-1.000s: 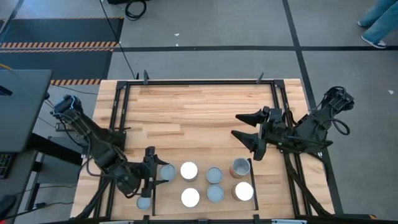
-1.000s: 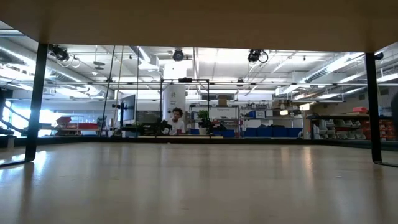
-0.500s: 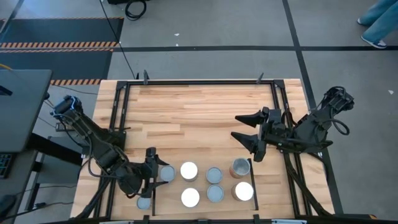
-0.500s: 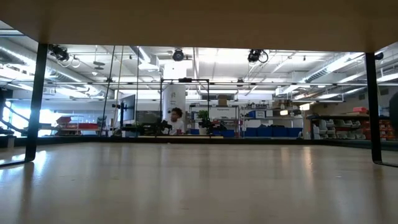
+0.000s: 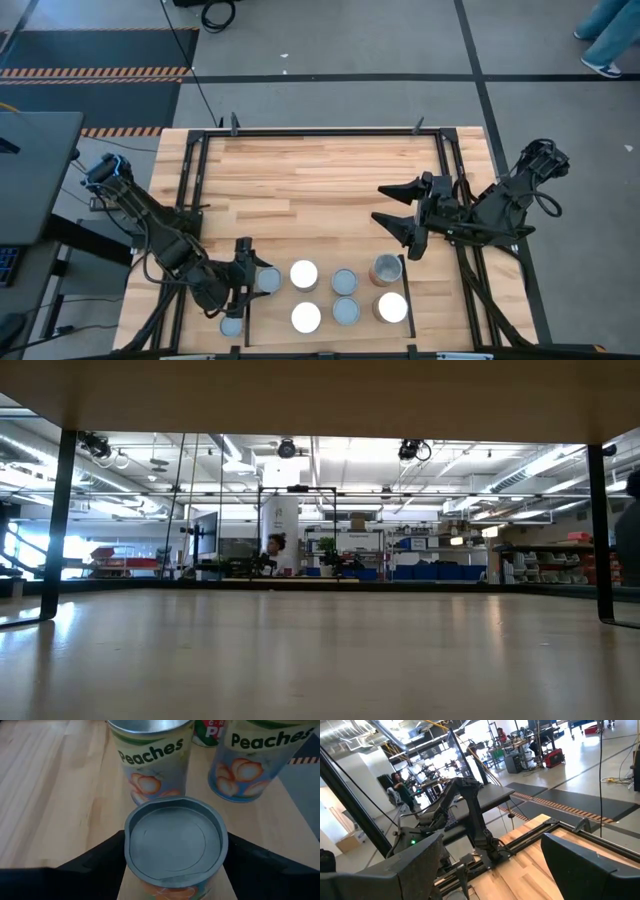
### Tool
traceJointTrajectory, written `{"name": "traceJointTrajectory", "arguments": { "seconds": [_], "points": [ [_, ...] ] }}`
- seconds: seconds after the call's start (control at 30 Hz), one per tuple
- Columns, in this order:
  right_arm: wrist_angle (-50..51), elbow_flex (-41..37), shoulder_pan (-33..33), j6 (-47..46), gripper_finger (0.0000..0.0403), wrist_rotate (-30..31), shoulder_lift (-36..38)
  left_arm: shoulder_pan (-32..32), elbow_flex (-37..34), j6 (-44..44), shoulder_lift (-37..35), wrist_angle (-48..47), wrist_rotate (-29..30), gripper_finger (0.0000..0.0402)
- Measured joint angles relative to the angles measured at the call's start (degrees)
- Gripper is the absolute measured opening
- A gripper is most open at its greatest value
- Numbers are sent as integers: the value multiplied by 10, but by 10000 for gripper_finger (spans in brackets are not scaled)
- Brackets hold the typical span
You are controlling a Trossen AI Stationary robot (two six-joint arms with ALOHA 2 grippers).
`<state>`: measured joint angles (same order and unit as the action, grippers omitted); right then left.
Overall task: Pick and place cans onto a shelf
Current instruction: Put the small canned oranges on the shelf, then put the small canned carrots on the shelf
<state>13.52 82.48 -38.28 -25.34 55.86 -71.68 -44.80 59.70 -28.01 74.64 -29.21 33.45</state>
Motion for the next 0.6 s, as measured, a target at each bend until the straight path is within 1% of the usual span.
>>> {"name": "traceJointTrajectory", "arguments": {
  "seconds": [0.07, 0.27, 0.37, 0.6],
  "points": [
    [0, 0, 0, 0, 348, 0, 0, 0, 0, 0, 0, 0, 0, 299],
    [1, 0, 0, 0, 348, 0, 0, 0, 0, 2, 0, 0, 0, 347],
    [2, 0, 0, 0, 348, -1, 0, 0, 0, 2, 0, 1, 0, 354],
    [3, 0, 0, 3, 348, -1, 0, 0, 0, 2, -15, 5, 6, 356]
  ]
}}
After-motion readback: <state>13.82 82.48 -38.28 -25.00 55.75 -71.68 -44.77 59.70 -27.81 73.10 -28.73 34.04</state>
